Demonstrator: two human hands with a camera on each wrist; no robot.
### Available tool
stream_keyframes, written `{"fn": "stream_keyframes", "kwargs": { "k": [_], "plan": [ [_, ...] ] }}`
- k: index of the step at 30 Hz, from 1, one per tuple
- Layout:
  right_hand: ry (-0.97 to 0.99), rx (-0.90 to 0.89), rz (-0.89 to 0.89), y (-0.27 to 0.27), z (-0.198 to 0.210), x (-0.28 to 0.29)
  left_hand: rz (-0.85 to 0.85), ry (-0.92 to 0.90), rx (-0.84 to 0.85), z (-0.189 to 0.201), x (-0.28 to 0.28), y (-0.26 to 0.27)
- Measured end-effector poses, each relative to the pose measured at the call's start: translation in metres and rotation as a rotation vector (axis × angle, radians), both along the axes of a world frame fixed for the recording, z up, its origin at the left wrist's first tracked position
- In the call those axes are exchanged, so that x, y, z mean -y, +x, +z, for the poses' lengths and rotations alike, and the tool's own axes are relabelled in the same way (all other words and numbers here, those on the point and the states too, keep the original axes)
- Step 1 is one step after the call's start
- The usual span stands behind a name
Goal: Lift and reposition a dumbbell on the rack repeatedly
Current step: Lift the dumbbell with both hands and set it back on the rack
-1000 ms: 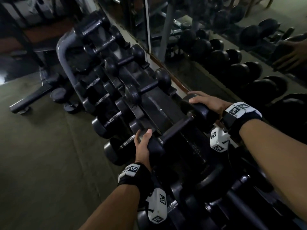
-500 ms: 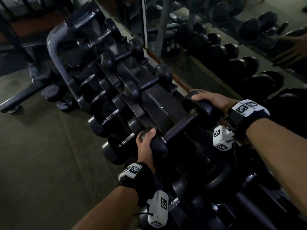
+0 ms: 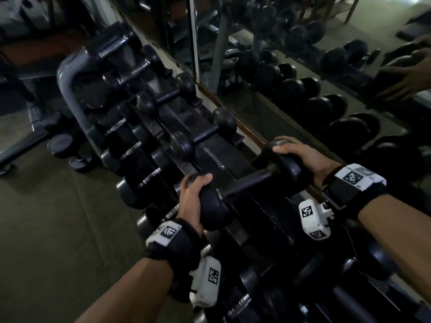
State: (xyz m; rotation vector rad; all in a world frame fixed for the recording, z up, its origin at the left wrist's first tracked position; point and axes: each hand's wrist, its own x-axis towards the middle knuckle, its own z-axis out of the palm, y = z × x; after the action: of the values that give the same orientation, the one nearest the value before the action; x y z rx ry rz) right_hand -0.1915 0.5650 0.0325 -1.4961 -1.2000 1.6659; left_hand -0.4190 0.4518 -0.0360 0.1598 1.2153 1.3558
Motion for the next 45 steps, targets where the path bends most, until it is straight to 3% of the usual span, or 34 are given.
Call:
{"fn": "stream_keyframes", "kwargs": {
  "k": [7,12,21,34,45],
  "plan": [
    [0.186,-0.193,-0.265,0.006,0.047,0.045,-0.186,0.233,-0.194,0.090,-0.018,-0.024],
    [0.278,-0.387,-0.396,0.022,0.094,0.100,-0.304,0.437,-0.318,0.153,0.005,-0.014],
    [0.586,-0.311,-0.509,0.060,0.151,0.221,-0.464,0.712,-0.353,0.225,0.083,0.019],
    [0.762,-0.274,-0.861,0.060,0.158,0.409,-0.806,0.871,-0.261,0.231,0.173,0.043],
    [0.722,-0.206,-1.041,0.134,0.140,0.497,-0.962,0.825,-0.168,0.212,0.222,0.139]
  ]
}}
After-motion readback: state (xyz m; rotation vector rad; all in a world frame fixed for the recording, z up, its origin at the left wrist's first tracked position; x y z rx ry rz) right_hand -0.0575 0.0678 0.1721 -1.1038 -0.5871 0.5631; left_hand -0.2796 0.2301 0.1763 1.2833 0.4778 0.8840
